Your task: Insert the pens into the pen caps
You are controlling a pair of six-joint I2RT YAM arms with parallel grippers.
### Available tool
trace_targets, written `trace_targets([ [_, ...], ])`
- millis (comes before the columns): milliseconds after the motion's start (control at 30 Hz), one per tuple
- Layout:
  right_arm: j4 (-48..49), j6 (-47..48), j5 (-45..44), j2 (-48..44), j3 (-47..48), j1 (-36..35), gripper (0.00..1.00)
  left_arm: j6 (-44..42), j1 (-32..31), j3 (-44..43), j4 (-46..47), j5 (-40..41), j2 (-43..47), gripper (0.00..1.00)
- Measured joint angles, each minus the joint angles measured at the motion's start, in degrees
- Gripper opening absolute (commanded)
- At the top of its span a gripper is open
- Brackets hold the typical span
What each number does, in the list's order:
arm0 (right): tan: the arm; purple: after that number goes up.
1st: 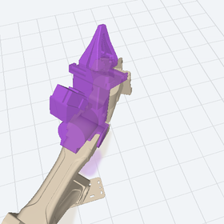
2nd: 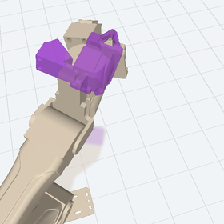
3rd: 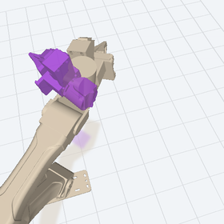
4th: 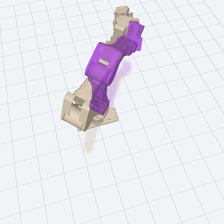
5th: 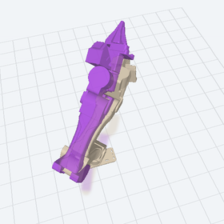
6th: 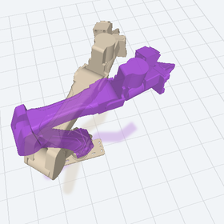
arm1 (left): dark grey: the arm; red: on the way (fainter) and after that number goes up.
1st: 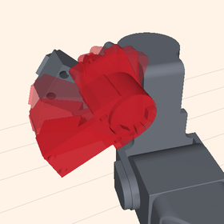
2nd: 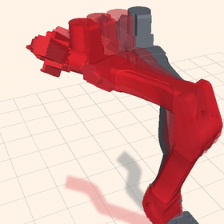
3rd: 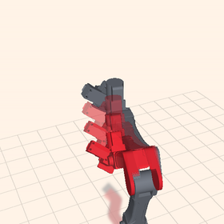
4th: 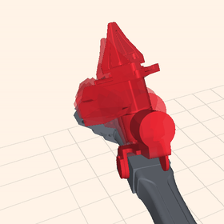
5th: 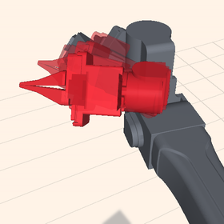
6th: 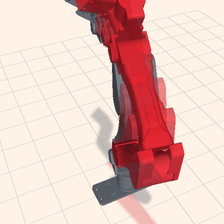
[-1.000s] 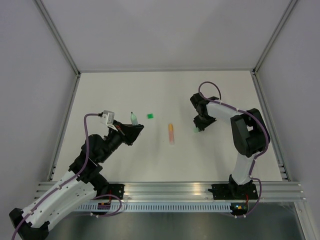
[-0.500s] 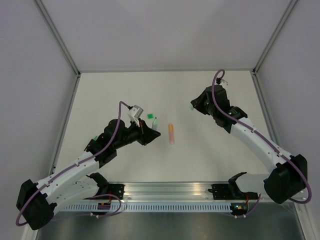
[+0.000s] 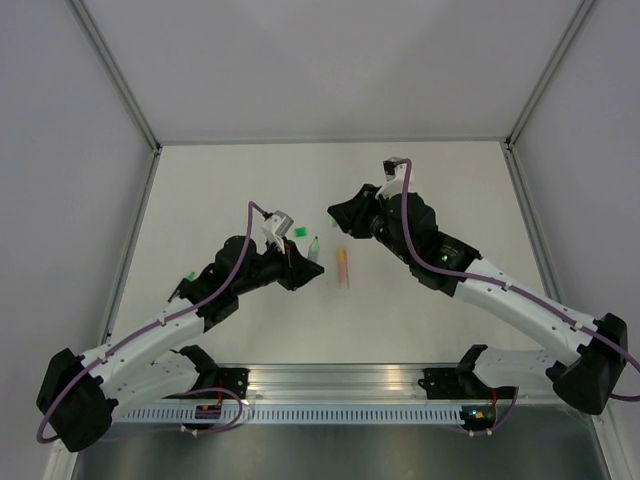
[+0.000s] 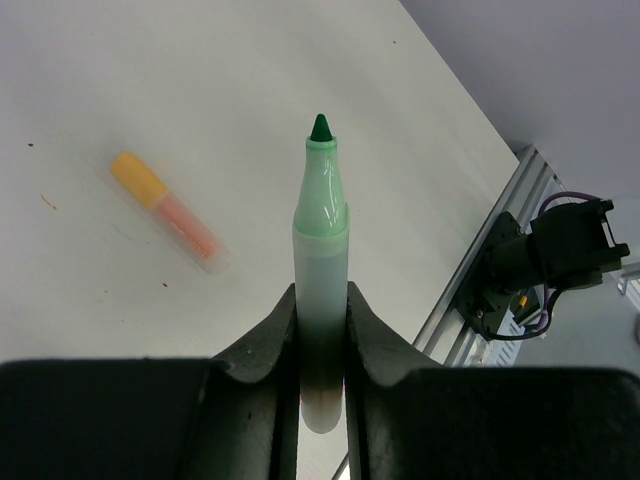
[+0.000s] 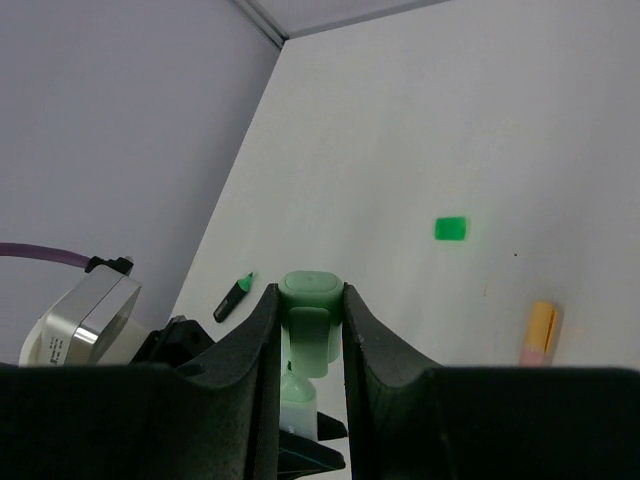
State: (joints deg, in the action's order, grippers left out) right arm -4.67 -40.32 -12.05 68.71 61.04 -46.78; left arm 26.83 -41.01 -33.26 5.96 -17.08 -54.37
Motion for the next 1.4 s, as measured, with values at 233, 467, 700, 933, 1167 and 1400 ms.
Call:
trace_targets([
  [233, 0.1, 0.5, -2.4, 1.7, 1.8, -4.2, 0.0, 0.0, 0.0, 0.0, 0.6, 0.0, -0.1, 0.02],
  [467, -0.5, 0.7, -4.8, 2.7, 2.6, -6.3, 0.0, 0.0, 0.0, 0.0, 0.6, 0.0, -0.1, 0.02],
  [700, -0.5, 0.8, -6.0, 5.3, 4.0, -7.1, 0.0, 0.0, 0.0, 0.0, 0.6, 0.0, 0.0, 0.02],
  [933, -1.3, 0.9, -6.3, 6.3, 4.0, -7.4, 0.0, 0.0, 0.0, 0.0, 0.6, 0.0, 0.2, 0.02],
  [1167, -1.5, 0.9, -5.9, 6.3, 3.8, -7.5, 0.0, 0.0, 0.0, 0.0, 0.6, 0.1, 0.9, 0.02],
  [1400, -2.0, 0.0, -5.9, 6.5, 3.0, -8.1, 0.0, -0.1, 0.0, 0.0, -0.2, 0.4, 1.2, 0.02],
])
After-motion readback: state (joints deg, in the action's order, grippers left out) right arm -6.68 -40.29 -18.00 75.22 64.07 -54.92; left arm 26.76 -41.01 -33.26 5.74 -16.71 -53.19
